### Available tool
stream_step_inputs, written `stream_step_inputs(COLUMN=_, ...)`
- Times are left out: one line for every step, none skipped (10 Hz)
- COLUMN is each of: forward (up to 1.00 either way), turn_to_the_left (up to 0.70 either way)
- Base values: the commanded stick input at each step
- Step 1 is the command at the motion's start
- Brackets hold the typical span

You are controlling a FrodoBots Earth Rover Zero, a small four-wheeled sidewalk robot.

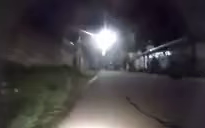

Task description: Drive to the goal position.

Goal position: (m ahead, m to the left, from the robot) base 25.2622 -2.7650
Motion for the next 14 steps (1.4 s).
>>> stream_step_inputs(forward=0.70, turn_to_the_left=-0.35)
stream_step_inputs(forward=0.70, turn_to_the_left=-0.32)
stream_step_inputs(forward=0.70, turn_to_the_left=-0.25)
stream_step_inputs(forward=0.70, turn_to_the_left=-0.18)
stream_step_inputs(forward=0.70, turn_to_the_left=-0.11)
stream_step_inputs(forward=0.70, turn_to_the_left=-0.04)
stream_step_inputs(forward=0.70, turn_to_the_left=0.00)
stream_step_inputs(forward=0.70, turn_to_the_left=0.00)
stream_step_inputs(forward=0.70, turn_to_the_left=0.00)
stream_step_inputs(forward=0.70, turn_to_the_left=0.00)
stream_step_inputs(forward=0.70, turn_to_the_left=0.00)
stream_step_inputs(forward=0.70, turn_to_the_left=0.00)
stream_step_inputs(forward=0.70, turn_to_the_left=0.00)
stream_step_inputs(forward=0.70, turn_to_the_left=0.00)
